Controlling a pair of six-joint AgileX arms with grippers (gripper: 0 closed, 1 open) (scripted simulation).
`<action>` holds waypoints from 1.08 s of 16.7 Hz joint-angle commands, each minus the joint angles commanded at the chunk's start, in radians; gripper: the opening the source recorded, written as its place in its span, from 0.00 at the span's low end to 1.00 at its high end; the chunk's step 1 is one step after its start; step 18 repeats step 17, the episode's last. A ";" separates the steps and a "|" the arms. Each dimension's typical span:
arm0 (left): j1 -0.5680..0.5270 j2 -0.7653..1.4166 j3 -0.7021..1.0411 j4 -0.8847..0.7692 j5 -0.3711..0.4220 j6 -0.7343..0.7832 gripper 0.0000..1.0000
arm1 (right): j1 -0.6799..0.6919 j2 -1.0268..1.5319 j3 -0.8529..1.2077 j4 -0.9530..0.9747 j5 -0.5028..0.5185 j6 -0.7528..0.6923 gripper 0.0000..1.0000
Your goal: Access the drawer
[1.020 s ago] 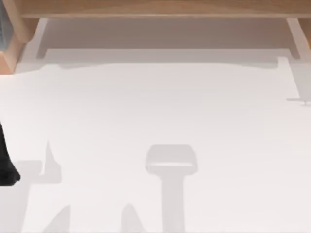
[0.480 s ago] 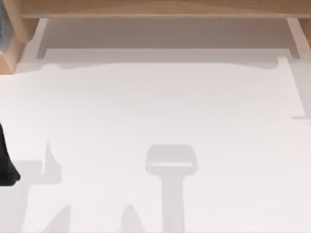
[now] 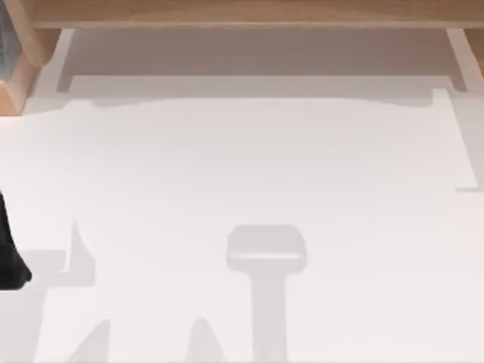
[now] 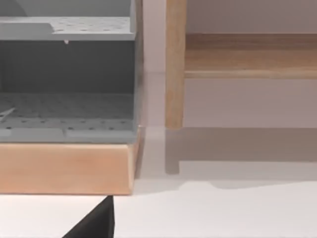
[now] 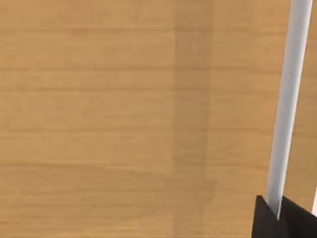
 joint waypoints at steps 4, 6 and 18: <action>0.000 0.000 0.000 0.000 0.000 0.000 1.00 | 0.000 0.000 0.000 0.000 0.000 0.000 0.45; 0.000 0.000 0.000 0.000 0.000 0.000 1.00 | 0.000 0.000 0.000 0.000 0.000 0.000 0.60; 0.000 0.000 0.000 0.000 0.000 0.000 1.00 | 0.000 0.000 0.000 0.000 0.000 0.000 1.00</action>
